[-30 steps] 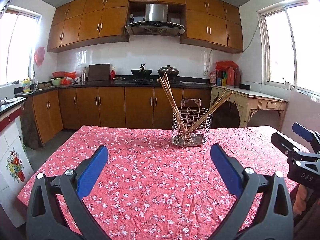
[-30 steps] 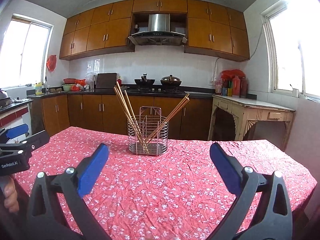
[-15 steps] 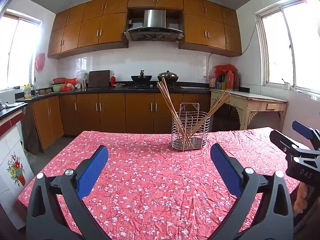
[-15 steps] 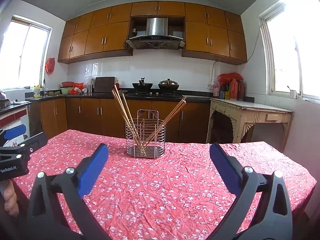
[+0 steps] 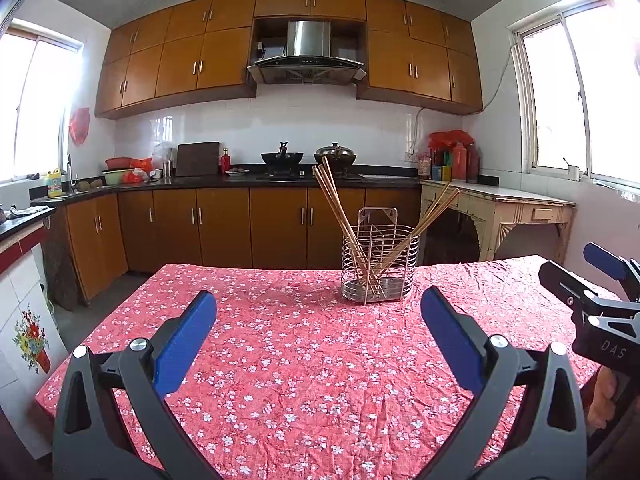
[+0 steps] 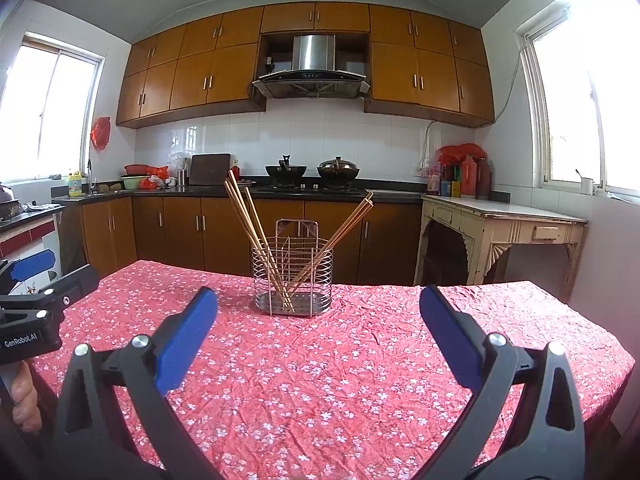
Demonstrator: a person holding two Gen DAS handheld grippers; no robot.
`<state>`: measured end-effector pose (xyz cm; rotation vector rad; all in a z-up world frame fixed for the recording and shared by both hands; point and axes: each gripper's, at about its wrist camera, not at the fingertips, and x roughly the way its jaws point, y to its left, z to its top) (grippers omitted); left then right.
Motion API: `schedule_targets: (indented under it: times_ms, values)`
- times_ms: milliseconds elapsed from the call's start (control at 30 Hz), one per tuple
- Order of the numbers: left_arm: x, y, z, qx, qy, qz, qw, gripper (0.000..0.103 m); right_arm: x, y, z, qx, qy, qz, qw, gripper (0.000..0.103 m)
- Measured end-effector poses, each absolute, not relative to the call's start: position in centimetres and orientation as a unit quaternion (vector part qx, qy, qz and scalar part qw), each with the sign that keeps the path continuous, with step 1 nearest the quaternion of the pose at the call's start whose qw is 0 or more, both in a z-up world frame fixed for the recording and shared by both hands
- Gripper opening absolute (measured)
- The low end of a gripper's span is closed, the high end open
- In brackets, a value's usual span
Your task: Organize utensils
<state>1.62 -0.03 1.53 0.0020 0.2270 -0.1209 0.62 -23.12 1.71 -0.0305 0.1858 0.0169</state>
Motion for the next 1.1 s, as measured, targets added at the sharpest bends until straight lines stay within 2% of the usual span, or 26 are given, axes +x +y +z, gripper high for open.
schedule_targets:
  times_ms: [1100]
  values:
    - [1.84,-0.45,1.45,0.002,0.115,-0.054,0.992,0.101,0.66,-23.32,1.88,-0.014,0.092,0.009,0.996,0.099]
